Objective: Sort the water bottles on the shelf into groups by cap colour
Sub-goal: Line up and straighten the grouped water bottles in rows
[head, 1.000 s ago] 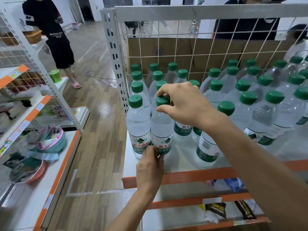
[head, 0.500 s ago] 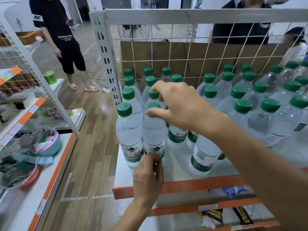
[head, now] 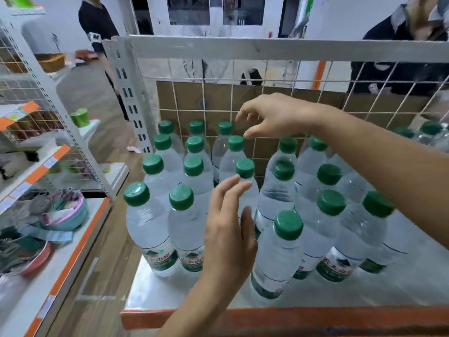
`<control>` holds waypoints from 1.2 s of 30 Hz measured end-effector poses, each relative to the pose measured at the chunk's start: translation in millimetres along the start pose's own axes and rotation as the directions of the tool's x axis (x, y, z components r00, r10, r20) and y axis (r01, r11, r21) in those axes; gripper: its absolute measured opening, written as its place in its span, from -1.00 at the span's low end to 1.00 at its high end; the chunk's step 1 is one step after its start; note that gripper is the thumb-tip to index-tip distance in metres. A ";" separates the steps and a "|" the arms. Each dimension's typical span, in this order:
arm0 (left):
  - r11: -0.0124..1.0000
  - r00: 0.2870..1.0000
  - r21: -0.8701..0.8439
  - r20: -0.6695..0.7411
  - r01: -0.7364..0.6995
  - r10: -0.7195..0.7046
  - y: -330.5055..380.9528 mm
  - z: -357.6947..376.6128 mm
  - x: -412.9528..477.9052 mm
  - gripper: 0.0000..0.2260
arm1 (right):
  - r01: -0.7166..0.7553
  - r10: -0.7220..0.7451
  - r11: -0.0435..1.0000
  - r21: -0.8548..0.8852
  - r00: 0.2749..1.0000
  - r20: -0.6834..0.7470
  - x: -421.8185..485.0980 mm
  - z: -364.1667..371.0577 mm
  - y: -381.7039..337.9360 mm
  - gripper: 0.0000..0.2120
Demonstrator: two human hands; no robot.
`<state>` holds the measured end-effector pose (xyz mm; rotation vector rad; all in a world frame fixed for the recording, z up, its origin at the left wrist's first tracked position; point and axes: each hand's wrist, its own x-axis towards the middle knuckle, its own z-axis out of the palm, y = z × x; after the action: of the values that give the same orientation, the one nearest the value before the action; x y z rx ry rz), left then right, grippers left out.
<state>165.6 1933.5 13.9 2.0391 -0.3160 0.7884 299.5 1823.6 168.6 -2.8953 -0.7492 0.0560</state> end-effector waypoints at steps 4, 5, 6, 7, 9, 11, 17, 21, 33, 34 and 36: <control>0.991 0.991 -0.037 -0.040 0.127 -0.128 4.6 9.1 13.3 -0.61 | 0.090 -0.088 0.995 0.031 0.995 -0.037 26.9 4.7 -1.4 -0.59; 0.987 0.988 -0.064 -0.052 0.144 -0.148 4.6 10.9 15.2 -0.56 | 0.097 -0.097 0.995 0.022 0.995 -0.026 32.9 6.8 -1.8 -0.58; 0.983 0.985 -0.092 -0.061 0.156 -0.162 4.6 12.5 16.8 -0.51 | 0.100 -0.100 0.995 0.003 0.995 0.001 38.0 8.8 -2.2 -0.58; 0.980 0.983 -0.109 -0.065 0.166 -0.174 4.3 13.9 18.0 -0.48 | 0.100 -0.099 0.995 -0.017 0.994 0.036 42.6 10.5 -2.1 -0.57; 0.979 0.980 -0.088 -0.057 0.184 -0.189 5.1 16.0 20.1 -0.46 | 0.097 -0.093 0.995 -0.038 0.992 0.087 49.3 12.5 -1.7 -0.55; 0.978 0.978 -0.067 -0.040 0.200 -0.203 4.6 18.5 21.0 -0.46 | 0.091 -0.087 0.995 -0.033 0.992 0.093 54.9 14.6 -1.1 -0.51; 0.978 0.981 -0.106 -0.052 0.181 -0.187 -8.1 18.5 21.6 -0.48 | 0.085 -0.083 0.994 -0.068 0.996 0.029 81.8 30.9 0.4 -0.59; 0.981 0.987 -0.114 -0.029 0.157 -0.161 -12.7 17.4 21.6 -0.46 | 0.083 -0.084 0.991 -0.105 0.996 -0.007 89.8 34.2 0.6 -0.63; 0.991 0.994 -0.114 -0.072 0.075 -0.083 -20.2 23.0 17.7 -0.44 | 0.142 -0.085 0.971 -0.194 0.958 0.273 51.8 2.1 -13.1 -0.59; 0.991 0.993 -0.114 -0.077 0.075 -0.084 -20.1 23.7 16.9 -0.43 | 0.187 -0.108 0.951 -0.246 0.948 0.300 51.1 7.8 -14.7 -0.61; 0.990 0.993 -0.120 -0.082 0.075 -0.085 -20.3 23.5 15.6 -0.43 | 0.231 -0.161 0.938 -0.258 0.950 0.269 53.5 16.8 -14.0 -0.68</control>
<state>197.3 1926.8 1.3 1.8909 -0.2248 0.7883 338.4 1863.9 154.3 -3.0997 -1.1805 0.3114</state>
